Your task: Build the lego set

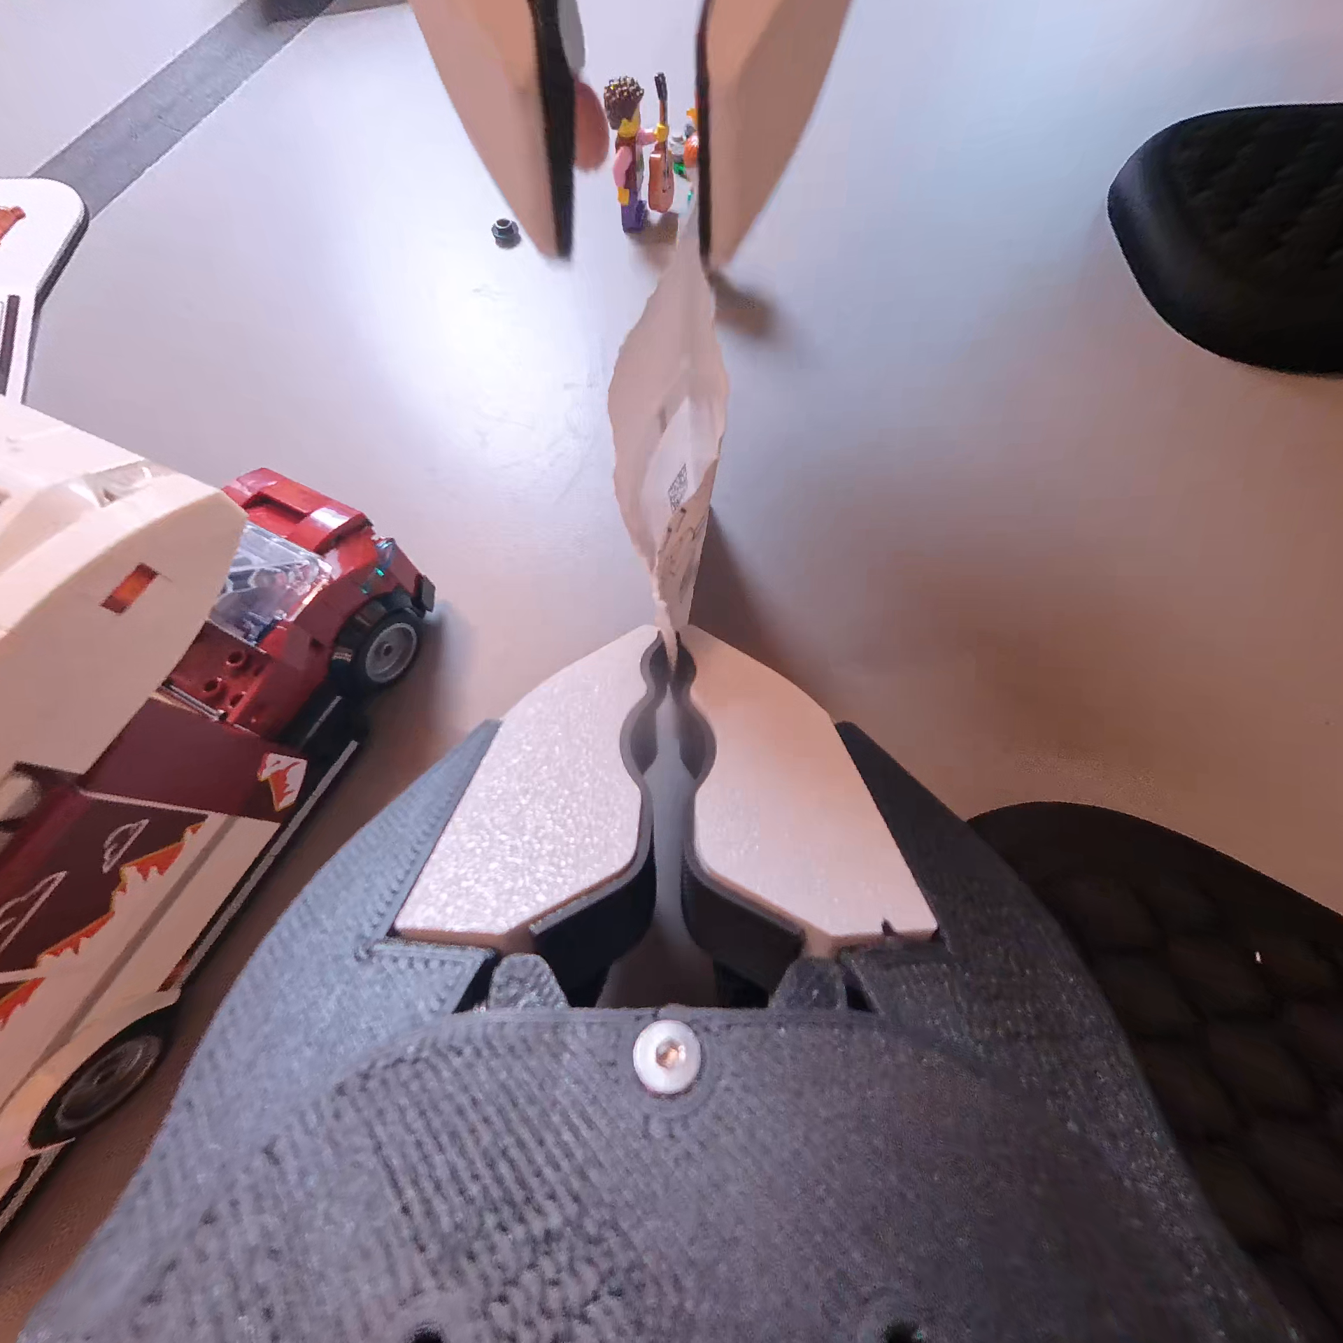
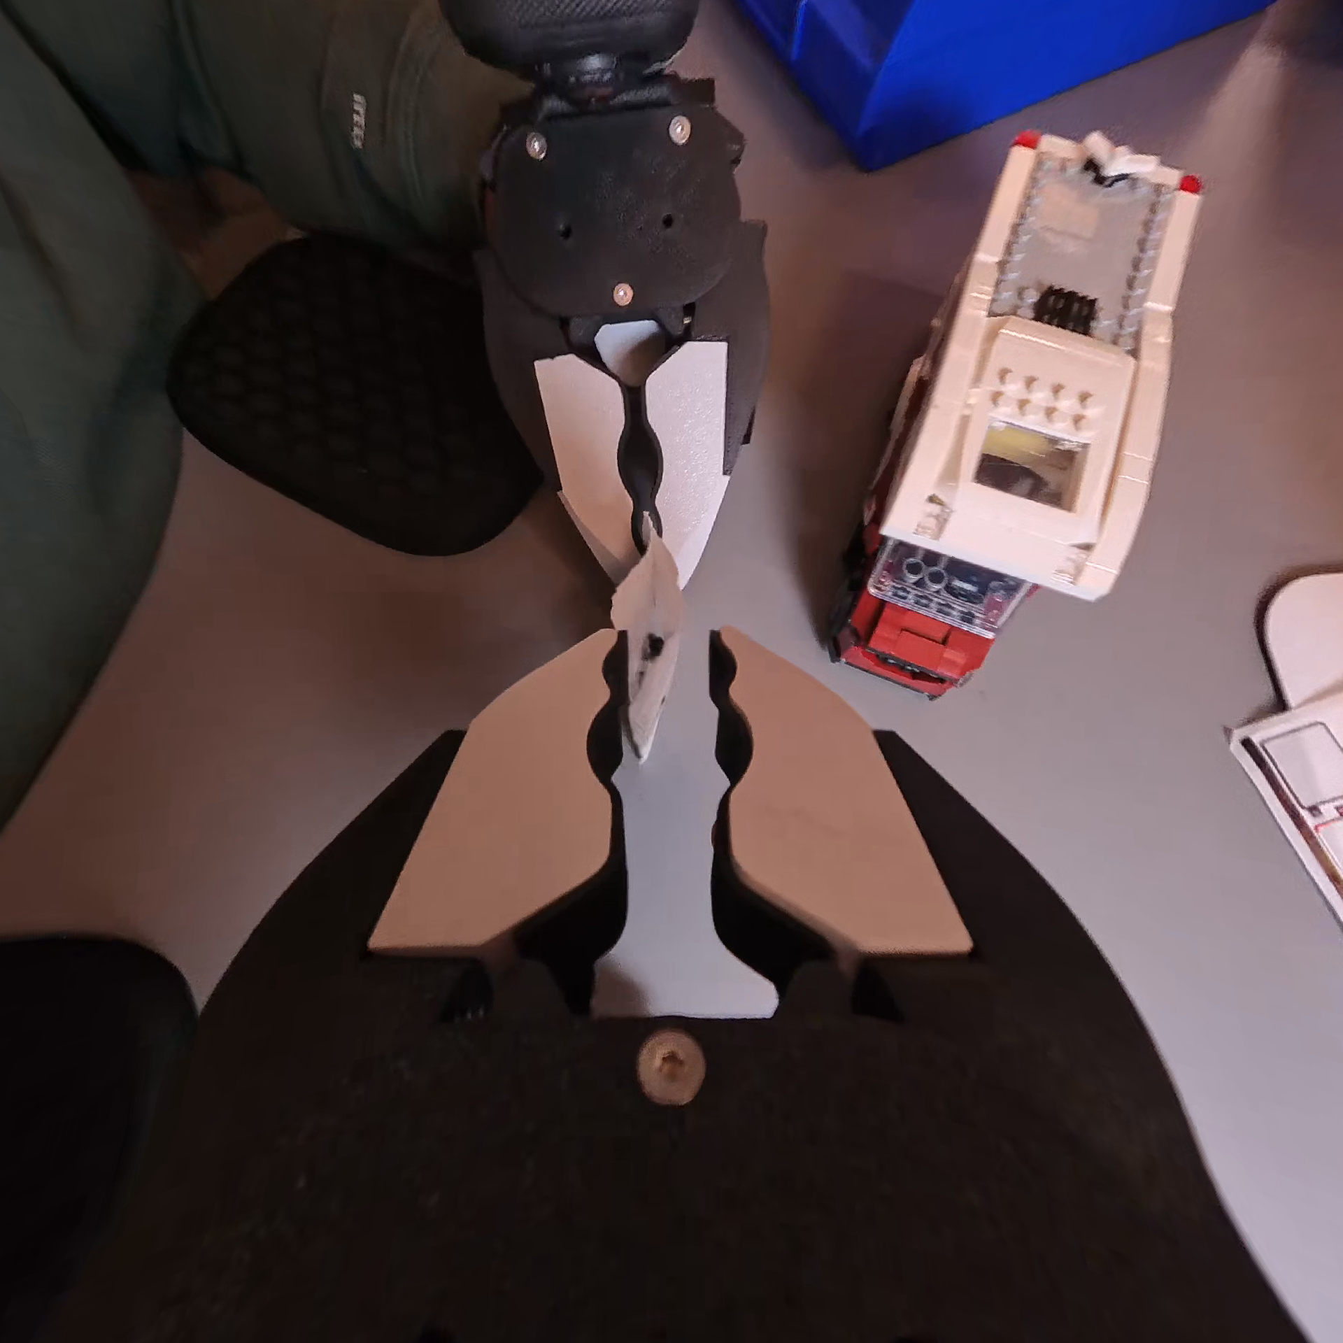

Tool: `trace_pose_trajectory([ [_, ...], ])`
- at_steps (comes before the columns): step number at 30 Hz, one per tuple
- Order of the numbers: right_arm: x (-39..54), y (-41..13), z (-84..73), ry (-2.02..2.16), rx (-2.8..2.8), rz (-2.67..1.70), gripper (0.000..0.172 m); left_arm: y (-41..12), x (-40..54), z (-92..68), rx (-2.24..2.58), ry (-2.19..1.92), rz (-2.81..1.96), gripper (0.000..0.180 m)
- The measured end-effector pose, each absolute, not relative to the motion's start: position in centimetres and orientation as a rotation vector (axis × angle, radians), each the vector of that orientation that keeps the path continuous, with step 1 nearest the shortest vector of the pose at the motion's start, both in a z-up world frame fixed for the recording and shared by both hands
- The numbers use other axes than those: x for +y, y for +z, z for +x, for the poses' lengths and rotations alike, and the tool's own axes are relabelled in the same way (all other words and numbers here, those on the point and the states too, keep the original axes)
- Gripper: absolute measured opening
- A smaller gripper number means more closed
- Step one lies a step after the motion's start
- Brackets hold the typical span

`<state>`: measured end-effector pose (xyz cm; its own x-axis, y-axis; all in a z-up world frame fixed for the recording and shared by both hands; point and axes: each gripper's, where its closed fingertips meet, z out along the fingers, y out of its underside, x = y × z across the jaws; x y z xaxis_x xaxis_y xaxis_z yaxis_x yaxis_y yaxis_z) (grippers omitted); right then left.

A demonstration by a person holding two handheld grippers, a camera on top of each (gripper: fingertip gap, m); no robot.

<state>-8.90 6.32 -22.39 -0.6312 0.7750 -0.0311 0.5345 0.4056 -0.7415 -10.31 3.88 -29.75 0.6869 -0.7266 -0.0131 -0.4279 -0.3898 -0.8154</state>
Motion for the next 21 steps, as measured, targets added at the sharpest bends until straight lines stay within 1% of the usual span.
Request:
trace_pose_trajectory([
  [2,8.6,-21.6,-8.4,1.062,-2.276,-1.206,0.020,-29.7,3.9,-10.3,0.884,-0.440,-2.039,0.000],
  [3,10.7,-21.9,-8.0,0.991,-2.249,-1.265,0.020,-29.7,3.9,-10.3,0.883,-0.441,-2.039,0.000],
  [6,18.7,-25.5,-5.4,0.592,-2.226,-1.463,0.019,-29.6,3.9,-10.2,0.884,-0.440,-2.037,0.000],
  [8,21.5,-28.2,-3.2,0.492,-2.252,-1.604,0.018,-29.7,3.8,-10.2,0.888,-0.439,-2.038,0.001],
  [13,21.9,-31.6,-1.9,0.497,-2.294,-1.695,0.018,-29.9,3.9,-10.1,0.884,-0.445,-2.042,0.001],
  [15,21.6,-31.7,-2.2,0.520,-2.298,-1.695,0.010,-29.9,3.9,-10.2,0.879,-0.450,-2.044,0.001],
  [19,21.4,-31.7,-2.0,0.477,-2.354,-1.685,0.009,-29.9,4.0,-10.3,0.873,-0.448,-2.046,0.001],
  [21,20.0,-29.9,-3.3,0.575,-2.329,-1.630,0.009,-29.9,4.0,-10.4,0.869,-0.447,-2.048,0.001],
])
